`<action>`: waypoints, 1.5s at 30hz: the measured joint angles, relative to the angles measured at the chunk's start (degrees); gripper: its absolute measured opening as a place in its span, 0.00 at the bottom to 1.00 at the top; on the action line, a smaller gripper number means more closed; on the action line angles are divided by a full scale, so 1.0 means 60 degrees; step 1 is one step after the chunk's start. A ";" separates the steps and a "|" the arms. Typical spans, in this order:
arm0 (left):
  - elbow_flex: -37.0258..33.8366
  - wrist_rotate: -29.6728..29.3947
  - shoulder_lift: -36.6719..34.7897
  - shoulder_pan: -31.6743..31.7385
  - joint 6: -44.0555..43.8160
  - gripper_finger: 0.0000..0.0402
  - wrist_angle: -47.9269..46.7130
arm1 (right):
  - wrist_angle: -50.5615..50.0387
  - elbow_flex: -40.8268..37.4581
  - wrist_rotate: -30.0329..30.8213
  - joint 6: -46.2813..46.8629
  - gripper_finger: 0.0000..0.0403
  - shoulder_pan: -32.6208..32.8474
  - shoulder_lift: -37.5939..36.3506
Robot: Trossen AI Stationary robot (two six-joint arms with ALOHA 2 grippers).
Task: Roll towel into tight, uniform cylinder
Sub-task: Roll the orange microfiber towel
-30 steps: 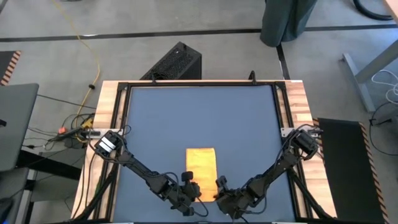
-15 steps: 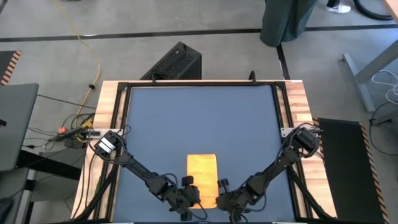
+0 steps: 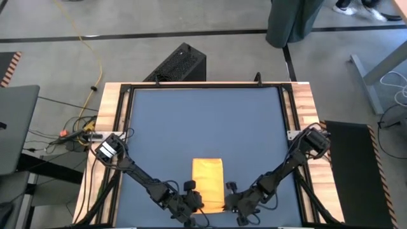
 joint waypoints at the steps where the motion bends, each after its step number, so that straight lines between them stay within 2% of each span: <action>1: 0.0000 -0.0113 0.0004 -0.0024 -0.0002 0.00 0.0014 | 0.0308 -0.0213 0.0000 0.0151 0.06 -0.0004 -0.0047; 4: 0.0000 -0.0294 0.0004 -0.0032 -0.0093 0.00 0.0029 | 0.0924 -0.0630 0.0007 0.0654 0.06 -0.0004 -0.0114; 9: 0.0000 -0.0358 0.0004 -0.0030 -0.0232 0.00 0.0025 | 0.1005 -0.0725 -0.0075 0.0972 0.06 -0.0066 -0.0124; 19: -0.0004 -0.0200 0.0004 -0.0026 -0.0242 0.00 -0.0092 | 0.1199 -0.0727 -0.1242 0.1759 0.06 -0.0457 -0.0124; 24: -0.0004 -0.0136 0.0004 -0.0024 -0.0256 0.00 -0.0311 | 0.1347 -0.0810 -0.1348 0.2527 0.06 -0.0507 -0.0124; 34: -0.0004 0.0057 0.0006 -0.0019 -0.0238 0.00 -0.0709 | 0.4596 -0.2465 -0.0762 0.4325 0.06 -0.0495 -0.0157; 39: -0.0004 -0.0043 -0.0029 -0.0022 -0.0021 0.00 -0.0791 | 0.4379 -0.2627 -0.0911 0.5372 0.06 -0.0613 -0.0175; 45: -0.0011 -0.0499 -0.0502 -0.0023 0.0299 0.00 -0.1177 | 0.3790 -0.2611 -0.1389 0.5893 0.06 -0.0692 -0.0175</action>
